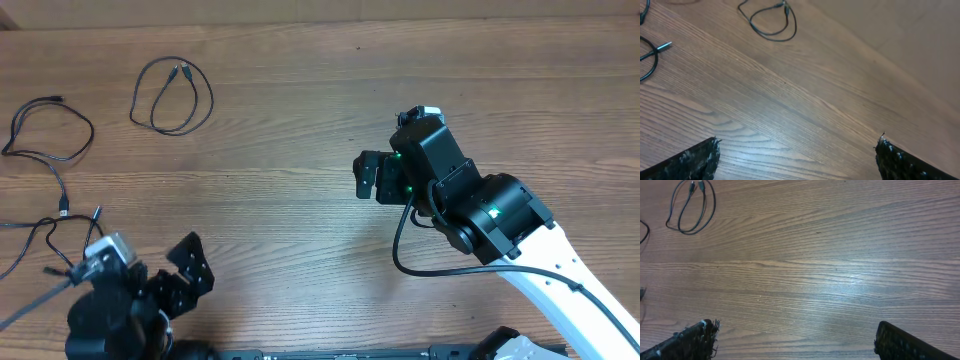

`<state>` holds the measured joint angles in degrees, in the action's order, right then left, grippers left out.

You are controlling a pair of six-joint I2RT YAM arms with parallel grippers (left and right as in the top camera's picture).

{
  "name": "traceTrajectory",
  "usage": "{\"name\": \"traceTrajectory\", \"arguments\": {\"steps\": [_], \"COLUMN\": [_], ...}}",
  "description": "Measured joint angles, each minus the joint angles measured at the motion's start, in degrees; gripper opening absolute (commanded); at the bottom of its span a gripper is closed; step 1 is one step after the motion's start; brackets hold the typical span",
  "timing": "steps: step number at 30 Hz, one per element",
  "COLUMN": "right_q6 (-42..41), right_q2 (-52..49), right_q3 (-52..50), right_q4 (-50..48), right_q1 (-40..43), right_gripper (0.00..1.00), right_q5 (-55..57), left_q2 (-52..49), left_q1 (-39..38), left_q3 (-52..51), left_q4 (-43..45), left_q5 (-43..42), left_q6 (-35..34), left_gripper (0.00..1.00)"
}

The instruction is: Untangle cables

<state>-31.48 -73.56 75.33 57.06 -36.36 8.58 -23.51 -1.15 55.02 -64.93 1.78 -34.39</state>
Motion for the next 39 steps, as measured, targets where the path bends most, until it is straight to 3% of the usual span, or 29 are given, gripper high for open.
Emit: {"name": "traceTrajectory", "arguments": {"steps": [8, 14, 21, 39], "right_q6": [0.0, 0.0, 0.0, 0.0], "right_q2": [0.0, 0.0, 0.0, 0.0], "right_q3": [0.0, 0.0, 0.0, 0.0], "right_q4": [0.0, 0.0, 0.0, 0.0], "right_q1": [0.0, 0.0, 0.0, 0.0], "right_gripper": [1.00, 1.00, 1.00, 1.00], "right_q5": [0.0, 0.0, 0.0, 0.0], "left_q2": [8.7, 15.2, 22.2, 22.6], "left_q1": [0.0, 0.0, 0.0, 0.0], "left_q3": [-8.1, -15.5, -24.3, -39.3], "left_q4": [-0.8, 4.4, 18.8, 46.1], "left_q5": [0.2, 0.4, -0.2, -4.9], "left_q6": [0.0, 0.0, 5.3, 22.4], "left_gripper": [1.00, 0.99, 0.99, 0.99]}}
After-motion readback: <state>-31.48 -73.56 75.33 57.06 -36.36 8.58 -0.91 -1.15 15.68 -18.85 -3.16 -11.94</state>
